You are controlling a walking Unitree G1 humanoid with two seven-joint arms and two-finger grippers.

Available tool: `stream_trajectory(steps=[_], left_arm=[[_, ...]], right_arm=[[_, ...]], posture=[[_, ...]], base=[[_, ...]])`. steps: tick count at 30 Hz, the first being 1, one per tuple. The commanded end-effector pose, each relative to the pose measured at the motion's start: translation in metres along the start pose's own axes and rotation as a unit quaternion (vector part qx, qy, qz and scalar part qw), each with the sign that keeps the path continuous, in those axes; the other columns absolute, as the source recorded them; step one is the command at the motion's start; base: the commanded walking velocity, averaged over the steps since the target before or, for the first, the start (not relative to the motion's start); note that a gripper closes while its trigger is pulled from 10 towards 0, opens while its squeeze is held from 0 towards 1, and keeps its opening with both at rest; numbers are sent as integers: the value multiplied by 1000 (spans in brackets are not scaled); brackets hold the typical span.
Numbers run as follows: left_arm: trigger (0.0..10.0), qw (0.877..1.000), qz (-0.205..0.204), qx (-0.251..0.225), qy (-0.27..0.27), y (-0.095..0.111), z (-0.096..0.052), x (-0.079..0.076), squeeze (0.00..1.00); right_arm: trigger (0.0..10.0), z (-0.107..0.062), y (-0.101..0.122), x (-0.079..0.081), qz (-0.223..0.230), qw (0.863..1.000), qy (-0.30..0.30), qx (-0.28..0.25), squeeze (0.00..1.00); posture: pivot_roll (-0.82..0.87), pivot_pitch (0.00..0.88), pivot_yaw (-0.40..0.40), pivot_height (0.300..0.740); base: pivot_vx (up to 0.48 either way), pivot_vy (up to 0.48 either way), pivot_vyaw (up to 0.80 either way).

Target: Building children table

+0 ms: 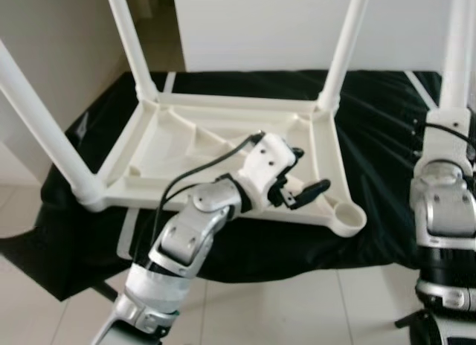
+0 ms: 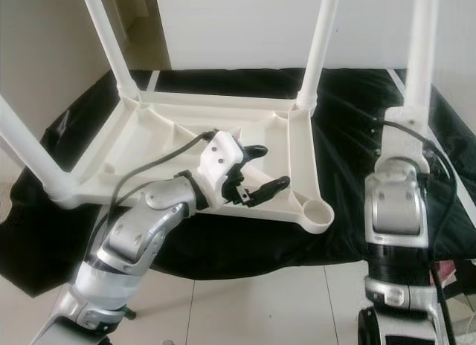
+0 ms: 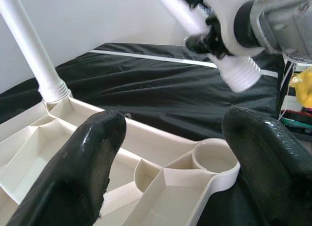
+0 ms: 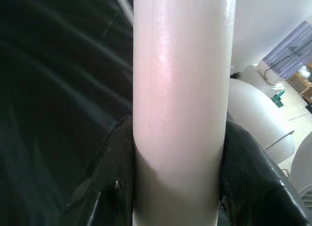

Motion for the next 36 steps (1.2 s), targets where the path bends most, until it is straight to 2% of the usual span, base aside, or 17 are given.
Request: stream_trajectory(steps=[1, 6, 8, 12, 14, 17, 21, 22, 23, 24, 25, 26, 27, 28, 36], left_arm=[[10000, 1000, 1, 0, 1, 0, 1, -1, 0], [10000, 1000, 0, 0, 6, 0, 1, -2, 0], [10000, 1000, 0, 0, 6, 0, 1, -2, 0], [10000, 1000, 0, 0, 8, -1, 0, -2, 0], [10000, 1000, 0, 1, 8, -1, 0, -2, 0], [10000, 1000, -1, 0, 8, -1, 0, -3, 0], [10000, 1000, -1, 1, 7, -2, -1, -3, 0], [10000, 1000, -1, 1, 6, -2, -1, -3, 0], [10000, 1000, -1, 1, 6, -2, -1, -3, 0], [10000, 1000, -1, 1, 5, -2, -1, -4, 0], [10000, 1000, -1, 1, 5, -2, 0, -4, 0], [10000, 1000, -1, 1, 5, -2, 0, -4, 0], [10000, 1000, -1, 1, 5, -2, 0, -4, 0], [10000, 1000, -1, 0, 5, -2, 0, -4, 0], [10000, 1000, -3, -2, 6, -1, 1, -4, 0]], right_arm=[[10000, 2, 0, 0, -15, 1000, -1, 11, 0], [10000, 4, -19, 10, -78, 993, 33, 83, 0], [10000, 4, -19, 10, -78, 993, 33, 83, 0], [10000, 0, -40, 13, -110, 983, 50, 137, 0], [10000, -1, -44, 14, -109, 981, 57, 148, 0], [10000, -5, -59, 17, -99, 972, 79, 196, 0], [10000, -7, -65, 16, -101, 967, 81, 218, 0], [10000, -7, -67, 15, -99, 966, 81, 227, 129], [10000, -7, -67, 15, -99, 966, 81, 227, 129], [10000, -7, -69, 14, -98, 964, 81, 232, 306], [10000, -7, -70, 14, -98, 964, 82, 235, 792], [10000, -7, -70, 14, -98, 964, 82, 235, 792], [10000, -7, -70, 14, -97, 963, 84, 236, 965], [10000, -7, -70, 14, -97, 963, 85, 236, 1000], [10000, -3, -61, 17, -85, 972, 88, 201, 1000]], posture=[[-60, 19, -13, 740], [-51, 11, -27, 740], [-51, 11, -27, 740], [-50, 8, -33, 740], [-50, 8, -33, 740], [-50, 6, -32, 740], [-52, 5, -29, 740], [-53, 5, -29, 740], [-53, 5, -29, 740], [-53, 5, -29, 740], [-54, 5, -27, 740], [-54, 5, -27, 740], [-55, 5, -27, 740], [-54, 4, -27, 740], [-52, 5, -30, 740]], base=[[0, 0, 0], [0, 0, 0], [0, 0, 0], [0, 0, 0], [0, 0, 0], [0, 0, 0], [0, 0, 0], [0, 0, 0], [0, 0, 0], [0, 0, 0], [0, 0, 0], [0, 0, 0], [0, 0, 0], [0, 0, 0], [0, 0, 0]])
Point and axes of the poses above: a point about 5 cm out from each wrist's last joint towards the gripper, its own z axis pointing out of the wrist towards the gripper, its own y axis along the axis of the wrist's last joint, x = y × z, the point moved 2 cm from there along z, pointing out of the wrist towards the gripper, and after that the axes turned 11 degrees about z, right-handed, at the moved point
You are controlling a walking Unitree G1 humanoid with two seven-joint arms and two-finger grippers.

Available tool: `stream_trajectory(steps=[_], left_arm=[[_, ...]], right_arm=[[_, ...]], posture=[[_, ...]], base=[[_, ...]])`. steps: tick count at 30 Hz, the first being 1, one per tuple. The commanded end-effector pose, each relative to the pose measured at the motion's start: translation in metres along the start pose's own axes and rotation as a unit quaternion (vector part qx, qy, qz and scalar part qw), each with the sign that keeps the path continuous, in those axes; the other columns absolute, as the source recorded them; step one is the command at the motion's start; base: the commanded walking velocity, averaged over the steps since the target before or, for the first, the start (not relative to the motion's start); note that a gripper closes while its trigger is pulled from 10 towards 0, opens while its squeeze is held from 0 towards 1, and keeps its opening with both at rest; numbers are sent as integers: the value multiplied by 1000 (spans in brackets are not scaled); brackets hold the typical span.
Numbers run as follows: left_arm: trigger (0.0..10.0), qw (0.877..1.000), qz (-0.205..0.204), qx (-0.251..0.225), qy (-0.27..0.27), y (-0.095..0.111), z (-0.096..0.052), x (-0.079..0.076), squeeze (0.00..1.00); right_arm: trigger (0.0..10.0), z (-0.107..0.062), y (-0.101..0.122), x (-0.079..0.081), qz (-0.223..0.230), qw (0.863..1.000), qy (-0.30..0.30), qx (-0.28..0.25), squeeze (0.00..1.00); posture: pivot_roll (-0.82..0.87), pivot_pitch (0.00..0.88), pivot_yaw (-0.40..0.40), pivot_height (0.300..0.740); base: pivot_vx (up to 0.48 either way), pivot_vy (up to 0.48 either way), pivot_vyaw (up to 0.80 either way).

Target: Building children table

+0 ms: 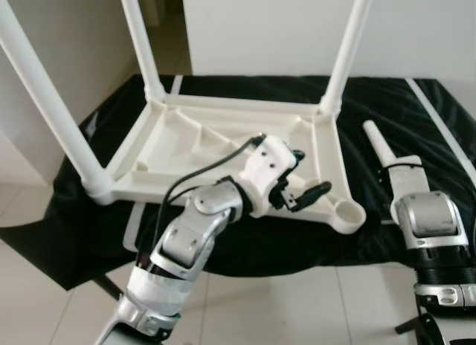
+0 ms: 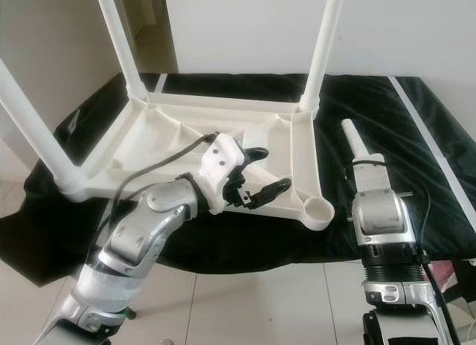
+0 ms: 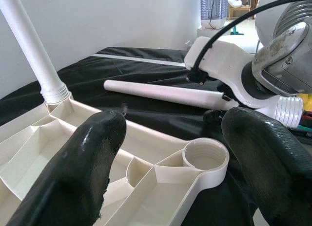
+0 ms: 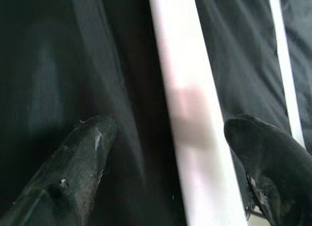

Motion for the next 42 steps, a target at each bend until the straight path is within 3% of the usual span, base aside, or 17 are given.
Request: stream_trajectory(steps=[1, 6, 7, 11, 12, 13, 14, 17, 21, 22, 23, 26, 30, 31, 40, 42], left_arm=[[10000, 1000, 3, -1, 6, 1, 0, -1, 0], [10000, 1000, 3, -1, 7, 1, 0, -1, 0], [10000, 1000, 2, -1, 8, 2, 0, -1, 0], [10000, 1000, 2, -1, 9, 2, 0, 0, 0], [10000, 1000, 1, -1, 9, 2, -1, 0, 0], [10000, 1000, 1, -1, 8, 2, -1, 0, 0], [10000, 1000, 1, -1, 8, 2, -1, 0, 0], [10000, 1000, -1, -1, 8, 3, -1, 0, 0], [10000, 1000, -1, 0, 7, 3, -1, 0, 0], [10000, 1000, -2, 0, 7, 3, -1, 0, 0], [10000, 1000, -2, 0, 7, 3, -1, 0, 0], [10000, 1000, -5, 1, 9, 3, -2, 0, 0], [10000, 1000, -6, 1, 10, 3, -2, 0, 0], [10000, 1000, -8, 1, 9, 2, -2, 0, 0], [10000, 1000, -9, 1, 8, 2, -2, 0, 0], [10000, 1000, -12, 1, 4, 2, -2, -2, 0]], right_arm=[[10000, 0, 4, 1, 1, 1000, 2, -11, 1000], [10000, -4, 16, 4, 19, 998, 11, -61, 1000], [10000, -5, 18, 7, 34, 997, 25, -69, 773], [10000, -6, 21, 8, 49, 994, 34, -90, 773], [10000, -9, 27, 5, 84, 987, 37, -132, 0], [10000, -12, 32, -1, 111, 979, 25, -168, 0], [10000, -12, 32, -1, 111, 979, 25, -168, 0], [10000, -16, 32, -27, 144, 961, -48, -229, 0], [10000, -17, 29, -32, 154, 957, -57, -238, 0], [10000, -22, 23, -37, 170, 948, -54, -265, 0], [10000, -22, 23, -37, 170, 948, -54, -265, 0], [10000, -31, -8, -44, 253, 926, -29, -279, 0], [10000, -34, -16, -44, 272, 921, -21, -280, 0], [10000, -40, -37, -47, 302, 908, -36, -288, 0], [10000, -43, -49, -50, 315, 900, -45, -298, 0], [10000, -42, -67, -56, 345, 890, -43, -294, 0]], posture=[[-52, 5, -30, 740], [-50, 6, -31, 740], [-49, 10, -30, 740], [-49, 11, -30, 740], [-51, 18, -23, 740], [-53, 22, -19, 740], [-53, 22, -19, 740], [-57, 33, -15, 740], [-57, 35, -16, 740], [-58, 42, -16, 740], [-58, 42, -16, 740], [-60, 57, -15, 740], [-63, 61, -12, 740], [-69, 66, -7, 740], [-75, 69, -2, 740], [-85, 74, 5, 740]], base=[[0, 0, 0], [0, 0, 0], [0, 0, 0], [0, 0, 0], [0, 0, 0], [0, 0, 0], [0, 0, 0], [0, 0, 0], [0, 0, 0], [0, 0, 0], [0, 0, 0], [0, 0, 0], [0, 0, 0], [0, 0, 0], [0, 0, 0], [0, 0, 0]])
Point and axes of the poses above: a point about 5 cm out from each wrist's last joint towards the gripper, its own z axis pointing out of the wrist towards the gripper, its own y axis along the axis of the wrist's last joint, x = y × z, the point moved 2 cm from there along z, pointing out of the wrist towards the gripper, and after that the axes turned 11 degrees about z, right-handed, at the moved point
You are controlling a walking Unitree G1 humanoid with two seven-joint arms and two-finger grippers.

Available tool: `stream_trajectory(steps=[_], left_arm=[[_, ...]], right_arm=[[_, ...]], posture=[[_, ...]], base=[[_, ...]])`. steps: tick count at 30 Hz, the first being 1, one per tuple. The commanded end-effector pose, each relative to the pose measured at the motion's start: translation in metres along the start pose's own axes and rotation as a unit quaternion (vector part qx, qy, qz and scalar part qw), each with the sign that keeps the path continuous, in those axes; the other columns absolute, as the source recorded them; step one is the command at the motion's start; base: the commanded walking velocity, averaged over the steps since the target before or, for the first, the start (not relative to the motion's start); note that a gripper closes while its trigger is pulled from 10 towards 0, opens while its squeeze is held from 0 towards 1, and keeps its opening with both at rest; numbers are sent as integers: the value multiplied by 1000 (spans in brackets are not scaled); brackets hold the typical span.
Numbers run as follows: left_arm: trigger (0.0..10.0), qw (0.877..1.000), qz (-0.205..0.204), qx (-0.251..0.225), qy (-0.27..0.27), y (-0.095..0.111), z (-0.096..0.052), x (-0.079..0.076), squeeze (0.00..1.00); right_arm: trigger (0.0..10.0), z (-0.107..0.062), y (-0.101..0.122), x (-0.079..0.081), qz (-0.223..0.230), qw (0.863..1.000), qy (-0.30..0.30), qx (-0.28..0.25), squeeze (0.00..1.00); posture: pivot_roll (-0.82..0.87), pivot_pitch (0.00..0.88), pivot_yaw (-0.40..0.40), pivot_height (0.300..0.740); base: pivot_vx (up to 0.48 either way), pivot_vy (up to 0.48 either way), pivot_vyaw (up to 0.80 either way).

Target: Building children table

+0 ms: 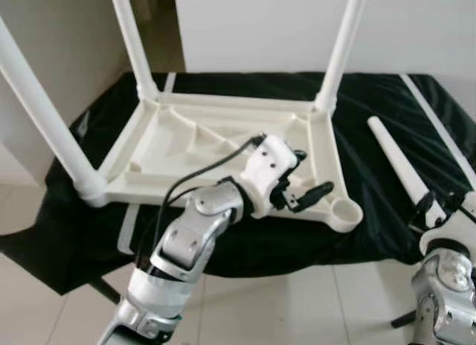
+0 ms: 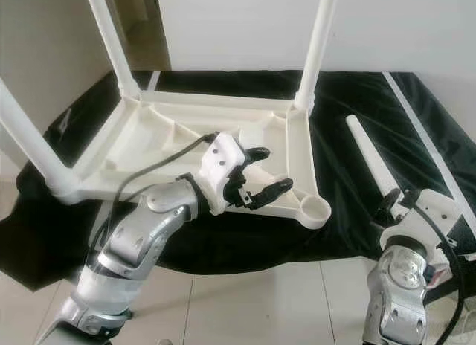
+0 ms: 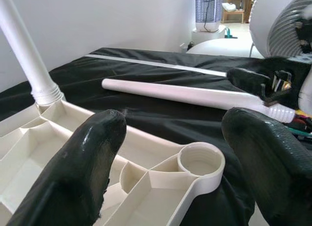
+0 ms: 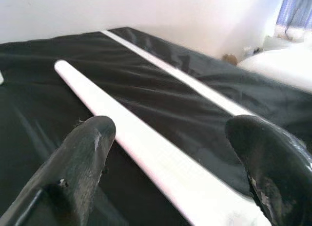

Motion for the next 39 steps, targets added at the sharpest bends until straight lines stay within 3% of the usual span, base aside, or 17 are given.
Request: stream_trajectory(steps=[1, 7, 12, 23, 39], left_arm=[[10000, 1000, -6, 4, 2, -1, 0, 0, 0], [10000, 1000, -7, 3, 0, 0, 1, -1, 0], [10000, 1000, -7, 2, 0, 0, 1, -1, 0], [10000, 1000, -7, 5, 5, 1, 0, 0, 0], [10000, 1000, -9, 5, 5, 1, 0, -1, 0]], right_arm=[[10000, -2, -5, -12, 21, 1000, -10, 3, 0], [10000, 0, -7, -18, 43, 999, -8, 9, 0], [10000, 8, -10, -9, 70, 997, 13, 22, 0], [10000, 14, -22, 2, 79, 994, 36, 60, 0], [10000, 35, -20, 18, 89, 991, 60, 79, 0]], posture=[[-86, 76, 8, 740], [-88, 76, 10, 740], [-84, 75, 10, 740], [-74, 78, 6, 740], [-66, 78, 4, 740]], base=[[0, 0, 0], [0, 0, 0], [0, 0, 0], [0, 0, 0], [0, 0, 0]])
Point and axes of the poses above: a point about 5 cm out from each wrist's last joint towards the gripper, its own z axis pointing out of the wrist towards the gripper, its own y axis along the axis of the wrist's last joint, x = y × z, the point moved 2 cm from there along z, pointing out of the wrist towards the gripper, and after that the axes turned 11 degrees about z, right-handed, at the moved point
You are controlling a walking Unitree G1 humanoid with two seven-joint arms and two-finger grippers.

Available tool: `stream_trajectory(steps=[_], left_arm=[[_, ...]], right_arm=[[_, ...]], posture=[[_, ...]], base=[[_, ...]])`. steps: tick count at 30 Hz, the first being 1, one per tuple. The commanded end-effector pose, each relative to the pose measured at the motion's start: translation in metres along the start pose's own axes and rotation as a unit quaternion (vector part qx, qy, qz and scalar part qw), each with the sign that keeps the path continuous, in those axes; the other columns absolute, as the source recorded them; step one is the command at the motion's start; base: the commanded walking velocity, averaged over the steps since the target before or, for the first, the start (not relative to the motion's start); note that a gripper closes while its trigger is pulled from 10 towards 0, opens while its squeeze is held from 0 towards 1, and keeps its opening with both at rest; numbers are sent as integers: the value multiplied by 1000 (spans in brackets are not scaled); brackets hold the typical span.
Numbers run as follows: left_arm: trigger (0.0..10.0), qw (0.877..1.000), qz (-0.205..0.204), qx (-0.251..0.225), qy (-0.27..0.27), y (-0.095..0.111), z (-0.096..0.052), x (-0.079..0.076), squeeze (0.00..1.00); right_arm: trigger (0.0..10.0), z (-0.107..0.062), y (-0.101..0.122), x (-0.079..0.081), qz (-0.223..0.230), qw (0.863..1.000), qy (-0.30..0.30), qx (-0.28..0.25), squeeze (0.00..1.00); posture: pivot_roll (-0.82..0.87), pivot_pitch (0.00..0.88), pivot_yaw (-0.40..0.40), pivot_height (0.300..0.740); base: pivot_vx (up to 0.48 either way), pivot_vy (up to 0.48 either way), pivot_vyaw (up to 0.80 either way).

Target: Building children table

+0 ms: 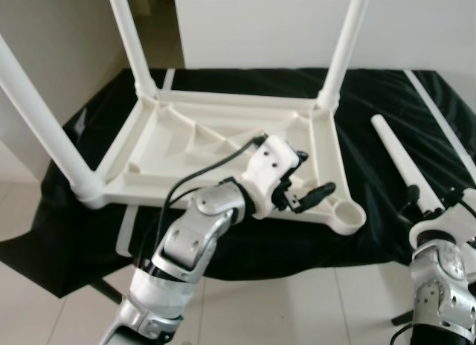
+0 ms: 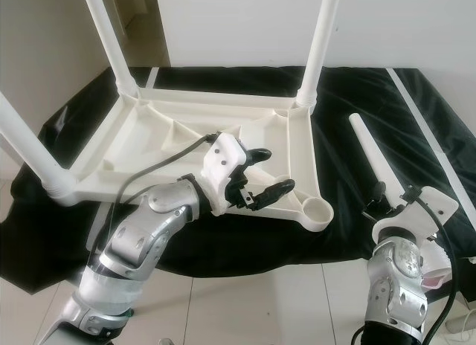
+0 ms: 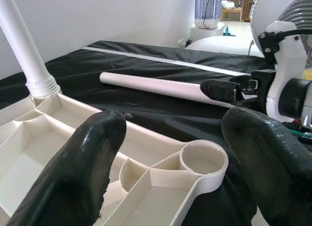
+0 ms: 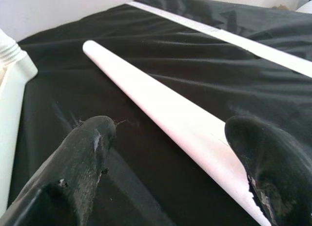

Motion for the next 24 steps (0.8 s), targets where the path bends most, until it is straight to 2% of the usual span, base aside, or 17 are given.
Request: stream_trajectory(steps=[1, 7, 15, 24], left_arm=[[10000, 1000, -1, 2, 8, 1, -1, 1, 0], [10000, 1000, -1, 2, 8, 1, -2, 1, 0], [10000, 1000, -1, 0, 7, 2, -1, 0, 0], [10000, 1000, -2, 0, 8, 3, 0, 1, 0]], right_arm=[[10000, 2, -1, -1, 5, 1000, 0, 9, 0], [10000, 5, -2, -3, -1, 1000, 0, 13, 0], [10000, 5, -11, -17, -10, 999, -42, 32, 0], [10000, 6, -23, -9, -11, 997, -22, 70, 0]], posture=[[-65, 78, 5, 740], [-66, 74, 4, 740], [-69, 71, 4, 740], [-67, 71, 3, 740]], base=[[0, 0, 0], [0, 0, 0], [0, 0, 0], [0, 0, 0]])
Point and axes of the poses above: a point about 5 cm out from each wrist's last joint towards the gripper, its own z axis pointing out of the wrist towards the gripper, its own y axis along the axis of the wrist's last joint, x = y × z, the point moved 2 cm from there along z, pointing out of the wrist towards the gripper, and after that the axes turned 11 degrees about z, right-handed, at the moved point
